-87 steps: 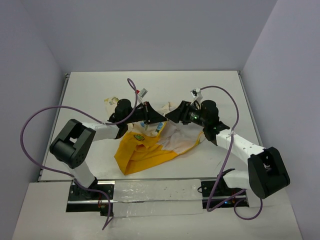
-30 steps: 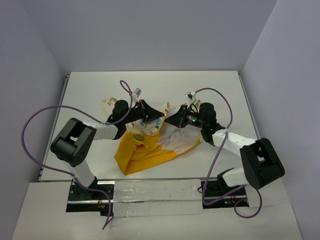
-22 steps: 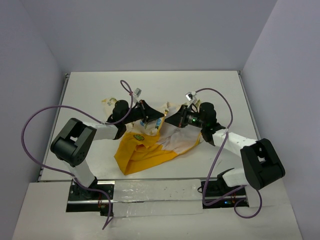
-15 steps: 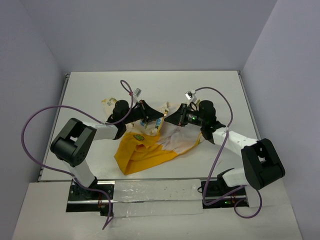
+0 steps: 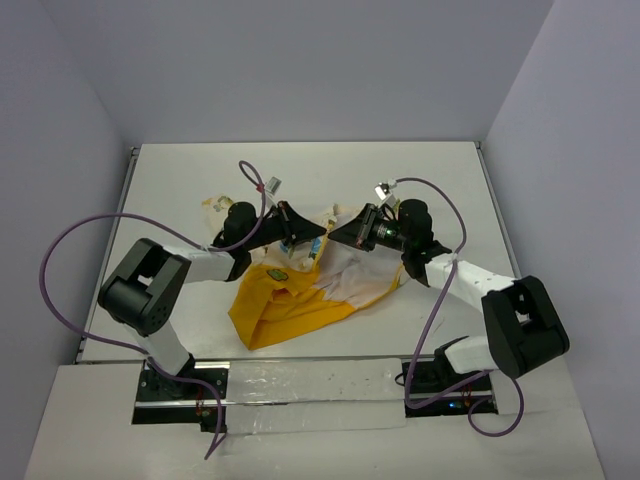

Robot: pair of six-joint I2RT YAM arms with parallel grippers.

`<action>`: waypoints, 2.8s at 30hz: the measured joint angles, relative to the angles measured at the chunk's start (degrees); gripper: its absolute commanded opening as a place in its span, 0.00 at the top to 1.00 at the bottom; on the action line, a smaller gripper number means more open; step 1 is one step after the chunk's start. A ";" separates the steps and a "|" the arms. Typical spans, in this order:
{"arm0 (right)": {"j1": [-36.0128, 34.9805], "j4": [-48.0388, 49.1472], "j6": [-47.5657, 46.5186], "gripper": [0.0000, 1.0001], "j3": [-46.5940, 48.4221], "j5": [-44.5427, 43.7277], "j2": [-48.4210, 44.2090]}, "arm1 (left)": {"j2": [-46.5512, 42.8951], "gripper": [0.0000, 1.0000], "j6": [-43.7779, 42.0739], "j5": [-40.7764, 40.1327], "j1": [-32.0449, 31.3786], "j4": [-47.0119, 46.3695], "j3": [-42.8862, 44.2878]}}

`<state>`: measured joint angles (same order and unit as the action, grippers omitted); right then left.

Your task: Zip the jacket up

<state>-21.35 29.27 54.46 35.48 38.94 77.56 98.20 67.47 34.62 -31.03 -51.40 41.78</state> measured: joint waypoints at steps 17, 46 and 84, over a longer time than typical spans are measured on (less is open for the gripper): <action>0.25 6.24 15.09 1.00 -0.35 -2.14 2.40 | -0.27 1.00 -0.97 -2.56 -0.56 -2.00 -0.62; -1.27 11.68 20.95 0.42 1.97 -7.01 6.99 | 12.56 1.00 11.54 3.83 -2.25 -19.93 -2.30; 23.92 -38.89 -13.08 0.31 -9.15 -34.52 -25.82 | 13.17 1.00 19.46 7.89 -0.28 -22.55 -5.10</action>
<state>2.57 -9.62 41.39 26.32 4.42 51.74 111.37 86.93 42.51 -31.31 -73.95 36.69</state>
